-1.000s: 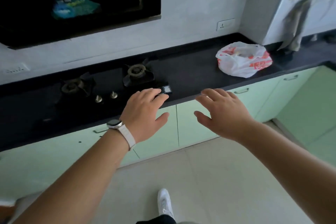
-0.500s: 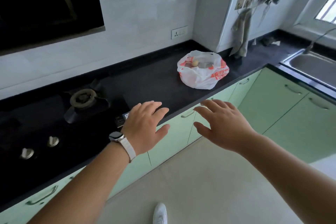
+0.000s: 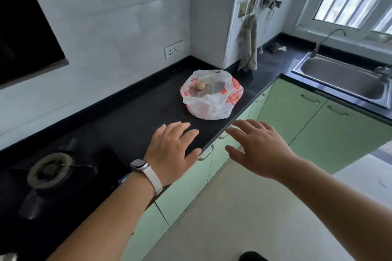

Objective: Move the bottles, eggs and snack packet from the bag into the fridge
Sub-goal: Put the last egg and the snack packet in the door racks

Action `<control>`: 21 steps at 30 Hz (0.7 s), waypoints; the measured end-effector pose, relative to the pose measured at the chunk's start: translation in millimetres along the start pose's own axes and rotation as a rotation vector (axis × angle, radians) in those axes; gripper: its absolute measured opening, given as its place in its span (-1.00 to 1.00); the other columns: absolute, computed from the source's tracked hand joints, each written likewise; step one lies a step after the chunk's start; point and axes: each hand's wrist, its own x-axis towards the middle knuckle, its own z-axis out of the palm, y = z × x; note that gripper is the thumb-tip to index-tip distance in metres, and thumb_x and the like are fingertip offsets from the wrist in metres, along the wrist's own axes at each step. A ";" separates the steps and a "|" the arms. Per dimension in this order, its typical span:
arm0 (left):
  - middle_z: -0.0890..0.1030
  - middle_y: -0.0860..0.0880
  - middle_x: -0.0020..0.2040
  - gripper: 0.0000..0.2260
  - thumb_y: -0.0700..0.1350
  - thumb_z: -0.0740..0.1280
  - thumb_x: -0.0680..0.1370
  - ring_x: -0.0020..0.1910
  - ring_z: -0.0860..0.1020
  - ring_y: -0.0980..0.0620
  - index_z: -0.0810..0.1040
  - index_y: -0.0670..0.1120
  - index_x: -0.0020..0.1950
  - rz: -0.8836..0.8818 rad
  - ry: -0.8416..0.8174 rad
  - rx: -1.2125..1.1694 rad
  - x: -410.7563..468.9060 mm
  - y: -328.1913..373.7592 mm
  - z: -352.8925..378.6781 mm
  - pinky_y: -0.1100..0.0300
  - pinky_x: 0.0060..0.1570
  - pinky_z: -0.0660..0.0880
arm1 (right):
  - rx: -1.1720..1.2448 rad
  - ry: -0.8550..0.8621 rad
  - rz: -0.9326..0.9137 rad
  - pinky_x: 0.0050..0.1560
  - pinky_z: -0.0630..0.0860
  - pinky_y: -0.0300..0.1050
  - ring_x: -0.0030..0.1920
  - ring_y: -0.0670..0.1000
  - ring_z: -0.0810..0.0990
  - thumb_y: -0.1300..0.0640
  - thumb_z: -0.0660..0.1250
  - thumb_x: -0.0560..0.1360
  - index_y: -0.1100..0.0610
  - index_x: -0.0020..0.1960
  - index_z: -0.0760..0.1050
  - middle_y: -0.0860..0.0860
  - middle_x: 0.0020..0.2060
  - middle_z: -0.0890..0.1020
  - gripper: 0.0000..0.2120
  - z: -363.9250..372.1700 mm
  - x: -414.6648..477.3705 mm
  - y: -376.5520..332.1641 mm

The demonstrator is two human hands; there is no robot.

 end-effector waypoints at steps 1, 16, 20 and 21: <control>0.59 -0.10 0.27 -0.55 0.17 0.15 0.54 0.30 0.52 -0.15 0.58 -0.04 0.27 0.000 -0.011 -0.005 7.8 -2.1 3.0 -0.24 0.26 0.44 | 0.004 -0.005 0.008 0.36 0.33 0.07 0.37 0.10 0.45 -0.31 -0.07 0.53 -0.05 0.40 0.41 -0.03 0.35 0.50 -0.39 1.8 4.5 4.6; 0.58 -0.04 0.23 -0.57 0.18 0.16 0.52 0.24 0.53 -0.11 0.56 -0.01 0.26 -0.054 -0.128 0.042 154.2 18.5 65.5 -0.15 0.23 0.44 | 0.072 -0.034 -0.037 0.35 0.35 0.04 0.32 0.08 0.46 -0.27 0.02 0.56 -0.05 0.36 0.42 -0.05 0.29 0.52 -0.49 35.6 112.5 141.1; 0.57 -0.06 0.26 -0.55 0.20 0.14 0.53 0.26 0.53 -0.12 0.55 -0.01 0.27 -0.096 -0.173 0.081 209.4 32.1 80.2 -0.11 0.20 0.48 | 0.097 0.017 -0.074 0.21 0.47 0.05 0.18 0.10 0.57 -0.25 0.03 0.53 -0.01 0.25 0.52 -0.04 0.16 0.60 -0.49 40.8 145.1 198.3; 0.57 -0.06 0.28 -0.56 0.19 0.16 0.53 0.27 0.53 -0.12 0.55 -0.01 0.27 -0.109 -0.180 0.095 223.3 36.2 83.4 -0.10 0.19 0.49 | 0.112 0.026 -0.084 0.19 0.48 0.05 0.16 0.11 0.58 -0.25 0.03 0.51 0.00 0.23 0.54 -0.03 0.14 0.61 -0.49 42.1 153.8 212.8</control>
